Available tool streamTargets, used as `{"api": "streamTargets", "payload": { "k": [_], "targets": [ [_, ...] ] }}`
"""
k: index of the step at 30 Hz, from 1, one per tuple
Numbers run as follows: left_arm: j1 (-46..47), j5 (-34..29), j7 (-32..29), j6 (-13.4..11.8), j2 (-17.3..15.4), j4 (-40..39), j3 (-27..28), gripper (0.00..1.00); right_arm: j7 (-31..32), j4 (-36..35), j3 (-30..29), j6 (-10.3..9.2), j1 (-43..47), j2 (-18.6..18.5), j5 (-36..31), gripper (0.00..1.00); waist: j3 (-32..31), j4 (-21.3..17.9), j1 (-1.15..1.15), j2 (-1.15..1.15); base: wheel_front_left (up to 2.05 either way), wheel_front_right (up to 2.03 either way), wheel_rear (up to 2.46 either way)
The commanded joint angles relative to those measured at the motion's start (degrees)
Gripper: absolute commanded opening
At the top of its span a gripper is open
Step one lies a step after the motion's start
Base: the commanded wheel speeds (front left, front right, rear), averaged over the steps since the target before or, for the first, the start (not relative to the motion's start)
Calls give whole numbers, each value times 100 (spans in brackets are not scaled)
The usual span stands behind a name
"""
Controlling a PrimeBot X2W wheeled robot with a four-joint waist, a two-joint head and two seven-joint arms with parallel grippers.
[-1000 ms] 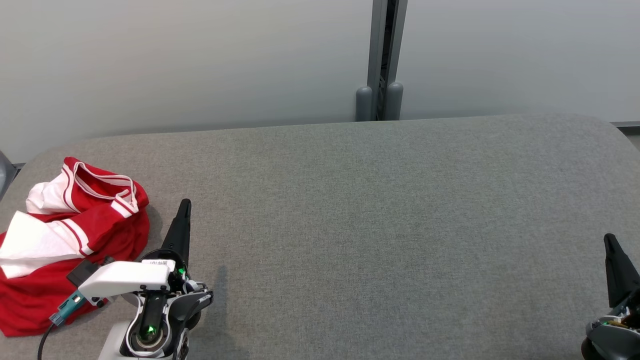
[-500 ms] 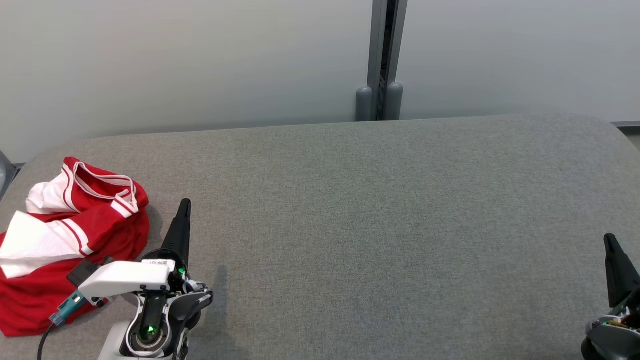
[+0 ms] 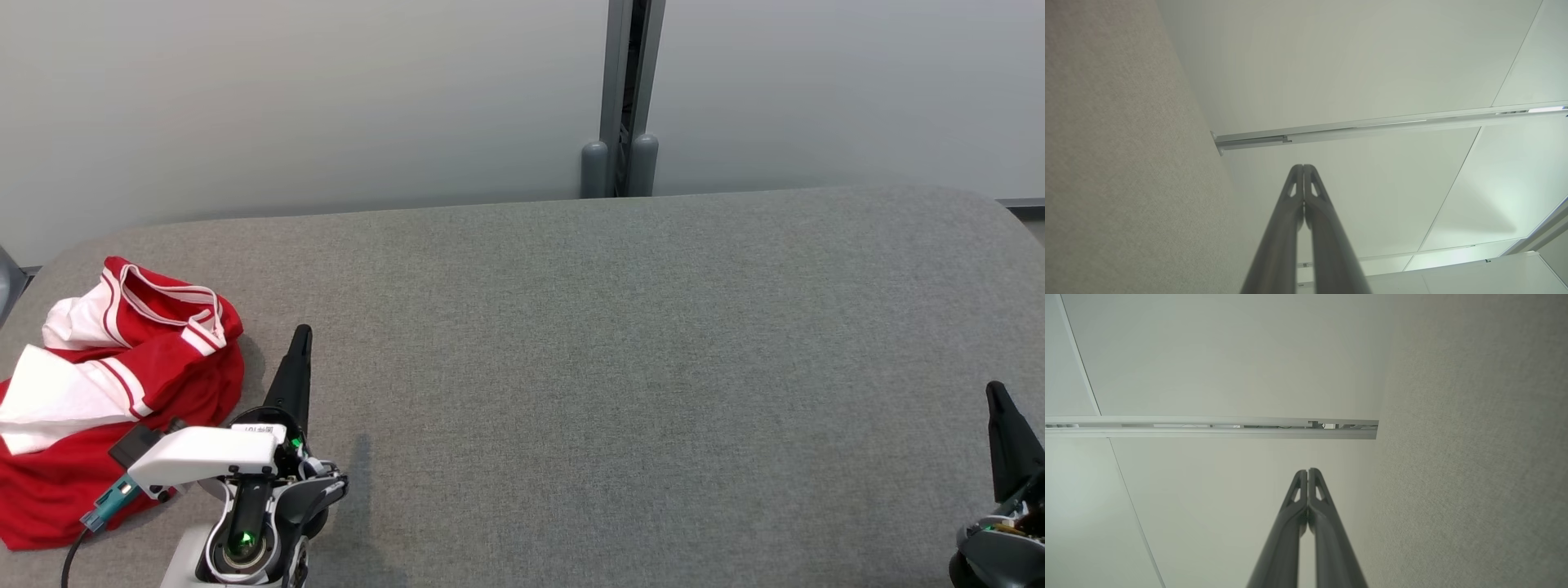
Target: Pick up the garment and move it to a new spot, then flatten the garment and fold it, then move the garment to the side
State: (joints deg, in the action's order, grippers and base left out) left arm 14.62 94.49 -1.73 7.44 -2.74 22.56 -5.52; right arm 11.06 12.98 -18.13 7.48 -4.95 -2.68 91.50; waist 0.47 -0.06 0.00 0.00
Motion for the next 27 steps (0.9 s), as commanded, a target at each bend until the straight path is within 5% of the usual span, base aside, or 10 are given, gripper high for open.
{"api": "streamTargets", "payload": {
  "k": [1,9,10,27],
  "targets": [
    [105,15,9,22,-28,-14,11,0,5,-33,-7,2,55,-35,32,0,0,0,0,0,0,0,0],
    [105,14,9,22,-28,-14,11,0,5,-33,-9,2,55,-35,32,0,0,0,0,0,0,0,0],
    [-1,0,1,-1,1,4,-3,100,0,6,2,0,0,1,-1,100,0,0,0,0,0,0,0],
    [-382,-336,307,-2,21,-194,79,100,-479,74,339,-6,-7,73,-512,100,1,-6,0,0,0,0,0]
  ]
}}
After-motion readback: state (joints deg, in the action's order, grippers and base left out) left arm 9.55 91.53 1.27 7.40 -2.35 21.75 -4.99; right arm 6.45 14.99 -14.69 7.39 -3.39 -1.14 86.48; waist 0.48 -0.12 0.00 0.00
